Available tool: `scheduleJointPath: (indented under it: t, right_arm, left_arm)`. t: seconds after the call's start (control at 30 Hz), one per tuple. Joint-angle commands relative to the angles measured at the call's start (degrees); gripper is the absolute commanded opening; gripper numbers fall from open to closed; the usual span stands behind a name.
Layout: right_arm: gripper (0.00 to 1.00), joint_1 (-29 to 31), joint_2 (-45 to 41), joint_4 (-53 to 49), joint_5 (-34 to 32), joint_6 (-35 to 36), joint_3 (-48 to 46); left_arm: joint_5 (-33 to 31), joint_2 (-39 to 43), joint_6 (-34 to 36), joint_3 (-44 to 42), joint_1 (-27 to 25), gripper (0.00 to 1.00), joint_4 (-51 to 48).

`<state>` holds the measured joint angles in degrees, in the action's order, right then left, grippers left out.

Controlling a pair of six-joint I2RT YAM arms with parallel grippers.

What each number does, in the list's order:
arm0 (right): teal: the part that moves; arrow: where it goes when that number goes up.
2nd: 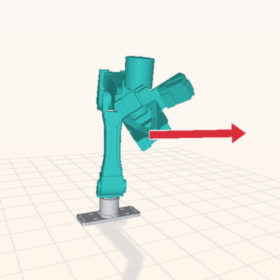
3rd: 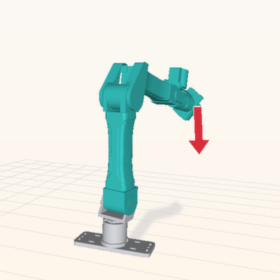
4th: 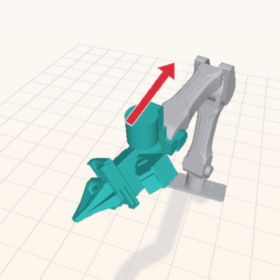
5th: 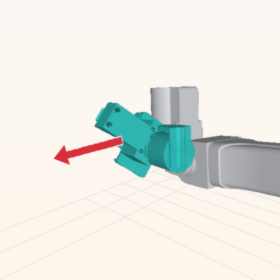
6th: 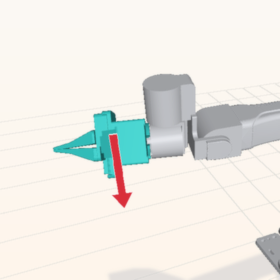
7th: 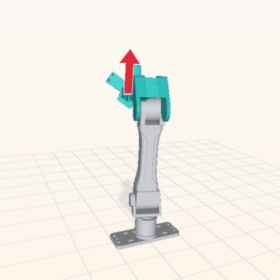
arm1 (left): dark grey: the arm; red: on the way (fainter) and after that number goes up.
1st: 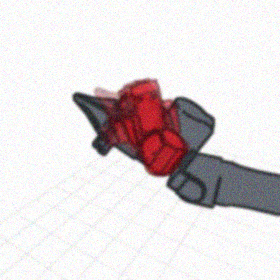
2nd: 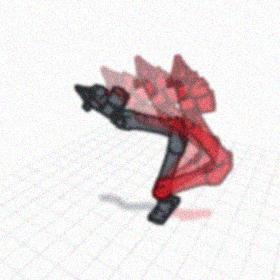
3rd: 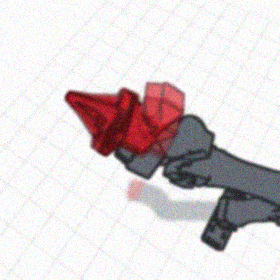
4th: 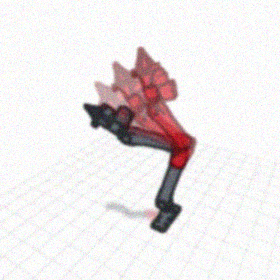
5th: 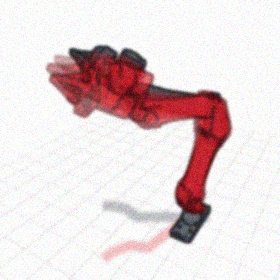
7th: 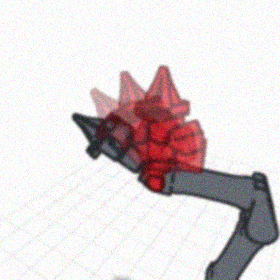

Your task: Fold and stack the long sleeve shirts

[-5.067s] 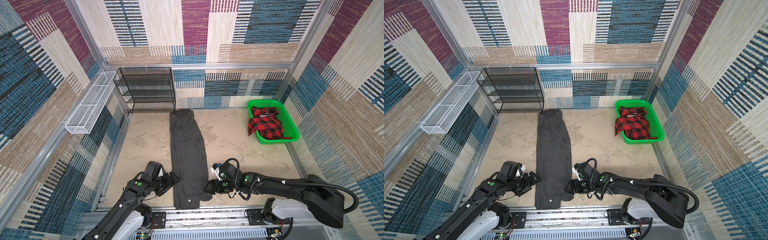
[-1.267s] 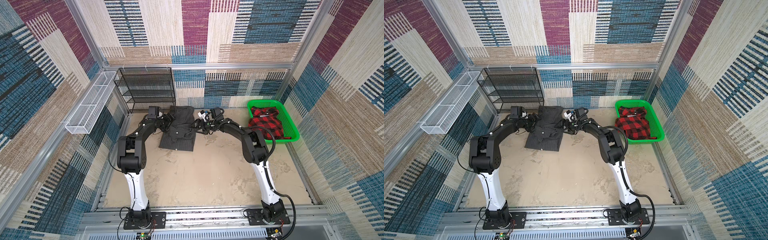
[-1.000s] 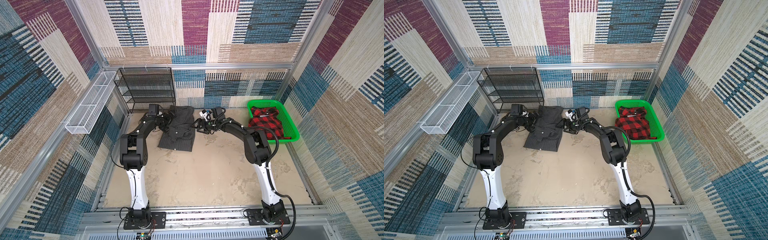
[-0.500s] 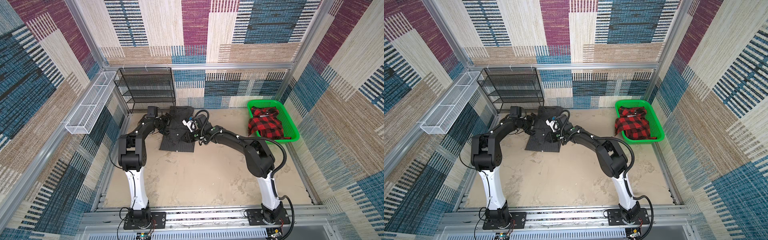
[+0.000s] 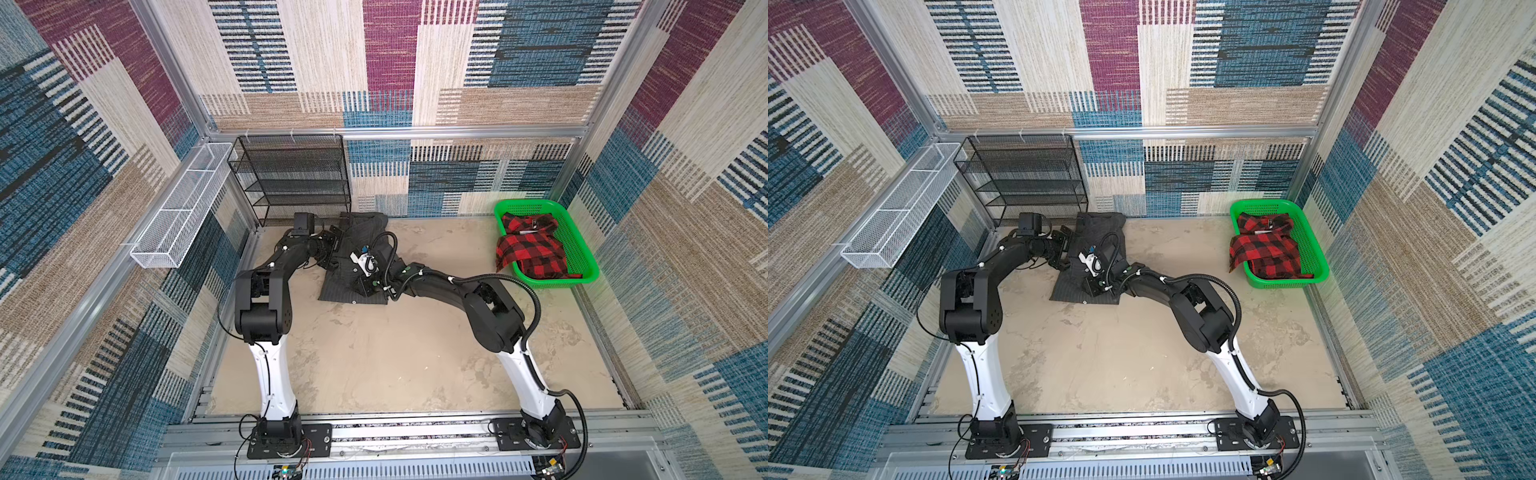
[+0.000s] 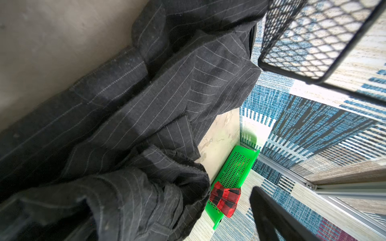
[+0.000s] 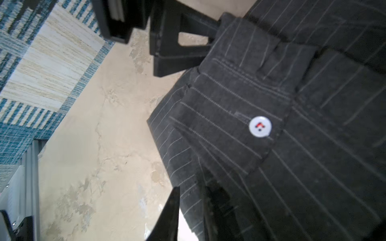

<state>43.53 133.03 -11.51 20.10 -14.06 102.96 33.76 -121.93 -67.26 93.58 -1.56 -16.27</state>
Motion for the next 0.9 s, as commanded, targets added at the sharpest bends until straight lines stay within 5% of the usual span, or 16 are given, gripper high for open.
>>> scheduleJointPath:
  t: [0.0,0.2,0.63,0.77,0.87]
  right_arm:
    - [0.21,0.11,1.85,2.65,-4.28,0.81,1.96]
    - [0.20,-0.07,5.80,6.02,-8.24,0.61,7.34]
    - [0.19,-6.14,18.97,-2.76,-13.39,1.67,38.10]
    - [0.20,-6.14,14.20,-4.18,-11.30,3.37,34.35]
    - [0.20,-4.37,5.95,-1.63,-10.69,5.82,21.08]
  left_arm:
    - [1.09,-0.41,-1.18,-0.37,0.07,0.99,1.90]
    - [2.51,0.11,-0.88,-1.40,0.05,0.99,2.64]
    - [2.10,2.66,2.54,-1.45,0.44,0.99,0.37]
    - [2.22,1.51,0.97,-0.73,0.77,0.99,1.49]
    - [2.65,0.36,0.39,0.65,0.95,0.99,1.59]
